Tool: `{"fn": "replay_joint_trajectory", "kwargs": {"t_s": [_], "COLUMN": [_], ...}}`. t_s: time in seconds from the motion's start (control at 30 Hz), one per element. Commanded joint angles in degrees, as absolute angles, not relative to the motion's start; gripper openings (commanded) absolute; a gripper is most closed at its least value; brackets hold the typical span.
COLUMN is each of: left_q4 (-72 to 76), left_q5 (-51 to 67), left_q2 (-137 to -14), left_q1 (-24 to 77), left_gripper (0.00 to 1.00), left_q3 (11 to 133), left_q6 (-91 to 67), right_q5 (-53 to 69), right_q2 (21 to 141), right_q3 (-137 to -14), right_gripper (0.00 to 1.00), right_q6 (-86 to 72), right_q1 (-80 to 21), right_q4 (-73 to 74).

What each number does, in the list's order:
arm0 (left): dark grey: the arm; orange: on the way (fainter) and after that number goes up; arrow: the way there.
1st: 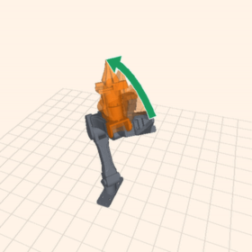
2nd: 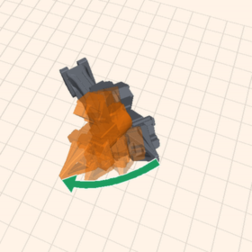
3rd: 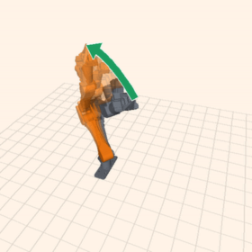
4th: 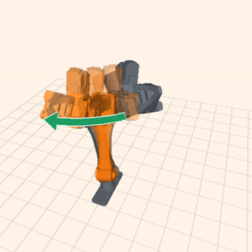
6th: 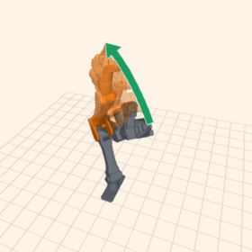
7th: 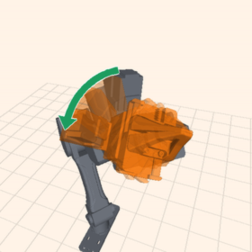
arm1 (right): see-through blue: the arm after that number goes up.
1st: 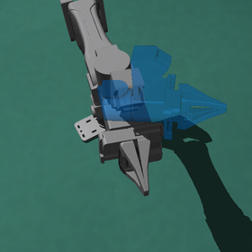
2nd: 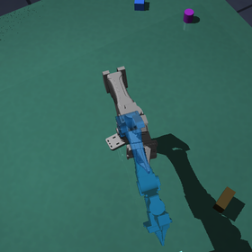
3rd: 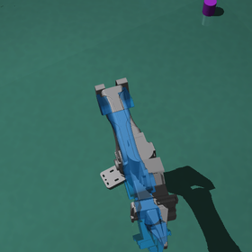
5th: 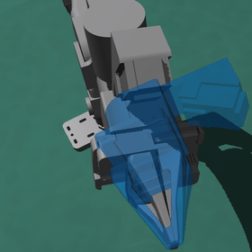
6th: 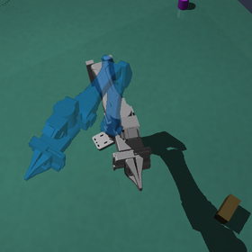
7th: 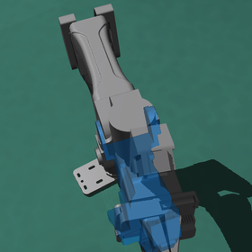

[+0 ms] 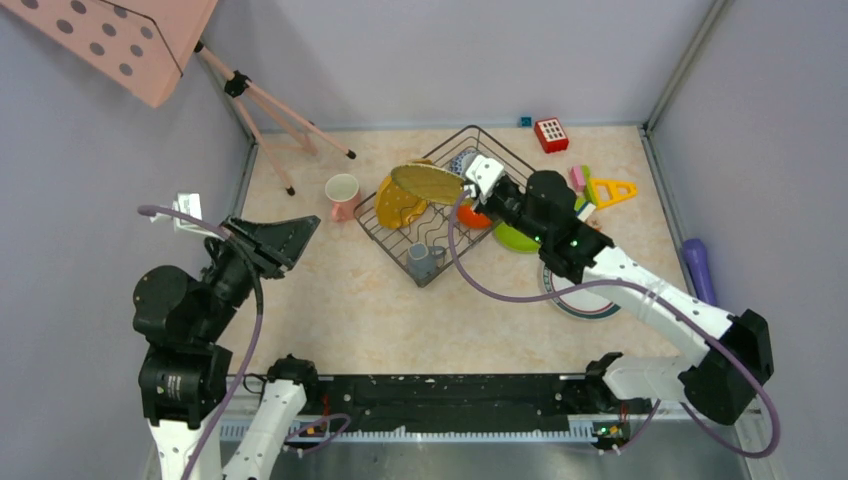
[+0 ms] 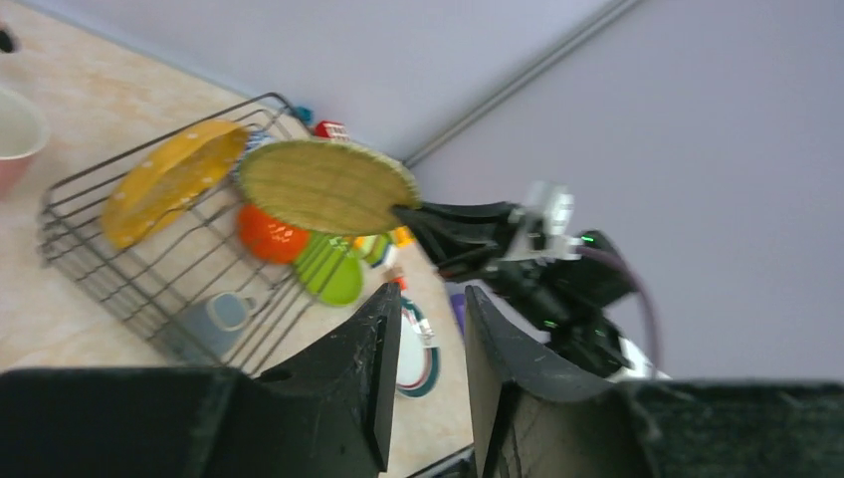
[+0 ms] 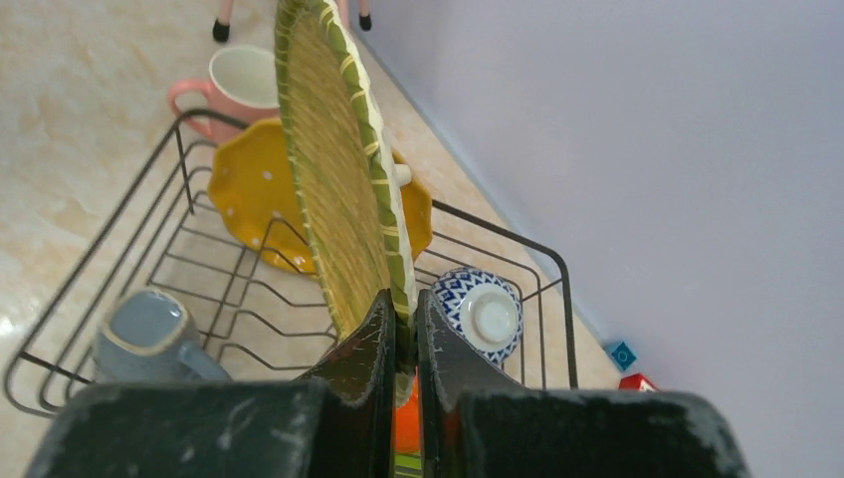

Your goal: Load the mixed dishes into the dish rack

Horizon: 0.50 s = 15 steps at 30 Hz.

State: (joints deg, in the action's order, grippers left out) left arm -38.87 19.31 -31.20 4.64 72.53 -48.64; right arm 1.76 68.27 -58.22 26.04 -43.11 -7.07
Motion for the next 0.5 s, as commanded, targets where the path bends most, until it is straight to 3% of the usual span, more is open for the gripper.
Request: {"fn": "replay_joint_trajectory", "kwargs": {"t_s": [0.0,0.23,0.37,0.47], "left_q4": [-26.81,-20.24,-23.8,-26.09], "left_q5": [28.86,32.45,30.39,29.41], "left_q2": [-31.53,-32.01,-32.52,-33.17], "left_q1": [4.57,4.57,4.57,4.57], "left_gripper": [0.33,0.27,0.2,0.2], "left_q3": [73.84,72.24,70.43,69.17], "left_q6": [-60.7,-61.29,-57.37,-53.69], "right_q5": [21.82,24.35,24.35,24.54], "right_q2": [71.3,78.37,81.75,82.64], "right_q3": [-59.88,-63.13,-67.88,-68.44], "right_gripper": [0.0,0.0,0.0,0.0], "right_q6": [37.84,52.89,56.96,61.93], "right_q1": [-37.46,-35.86,-35.77,-35.77], "right_q4": [-9.91,-8.9,-5.28,-5.33]}}
